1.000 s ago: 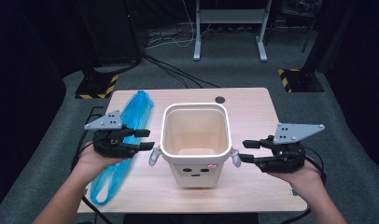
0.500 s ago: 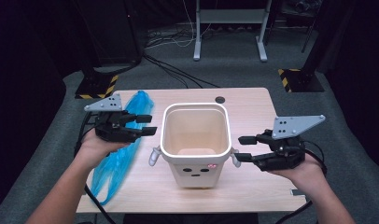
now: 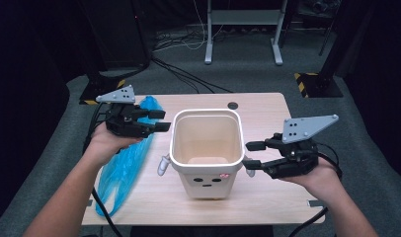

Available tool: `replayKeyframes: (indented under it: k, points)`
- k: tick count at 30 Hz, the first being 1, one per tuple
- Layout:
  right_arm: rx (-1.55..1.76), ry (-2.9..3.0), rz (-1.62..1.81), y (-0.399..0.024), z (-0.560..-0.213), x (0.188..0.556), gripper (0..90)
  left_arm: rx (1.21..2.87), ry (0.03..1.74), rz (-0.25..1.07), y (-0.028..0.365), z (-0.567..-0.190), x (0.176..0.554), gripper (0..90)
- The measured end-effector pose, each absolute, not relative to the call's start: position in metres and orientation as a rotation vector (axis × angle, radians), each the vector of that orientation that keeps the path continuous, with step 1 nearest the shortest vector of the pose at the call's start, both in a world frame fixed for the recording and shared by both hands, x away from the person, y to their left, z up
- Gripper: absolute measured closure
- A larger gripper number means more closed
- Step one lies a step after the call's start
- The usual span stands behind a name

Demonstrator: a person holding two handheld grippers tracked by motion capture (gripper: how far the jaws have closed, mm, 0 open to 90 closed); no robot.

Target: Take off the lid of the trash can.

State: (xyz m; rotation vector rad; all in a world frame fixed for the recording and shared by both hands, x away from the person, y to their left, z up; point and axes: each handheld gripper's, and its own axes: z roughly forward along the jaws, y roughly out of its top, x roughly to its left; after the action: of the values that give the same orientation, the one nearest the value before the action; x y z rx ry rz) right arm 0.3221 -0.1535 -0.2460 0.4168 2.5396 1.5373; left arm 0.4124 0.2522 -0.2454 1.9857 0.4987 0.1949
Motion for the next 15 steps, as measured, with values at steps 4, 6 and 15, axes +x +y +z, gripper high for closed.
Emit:
replayKeyframes:
  k: [4, 6, 15]
  points:
    - [0.387, 2.555, 1.536, -0.147, -0.245, 0.323, 52.2, 1.986, 0.500, 0.198, 0.246, -0.245, 0.422, 51.9]
    - [0.369, 2.561, 1.528, -0.144, -0.246, 0.324, 53.7, 1.983, 0.497, 0.187, 0.243, -0.245, 0.427, 53.4]
    - [0.325, 2.570, 1.508, -0.129, -0.245, 0.326, 52.4, 1.968, 0.525, 0.187, 0.229, -0.247, 0.442, 52.0]
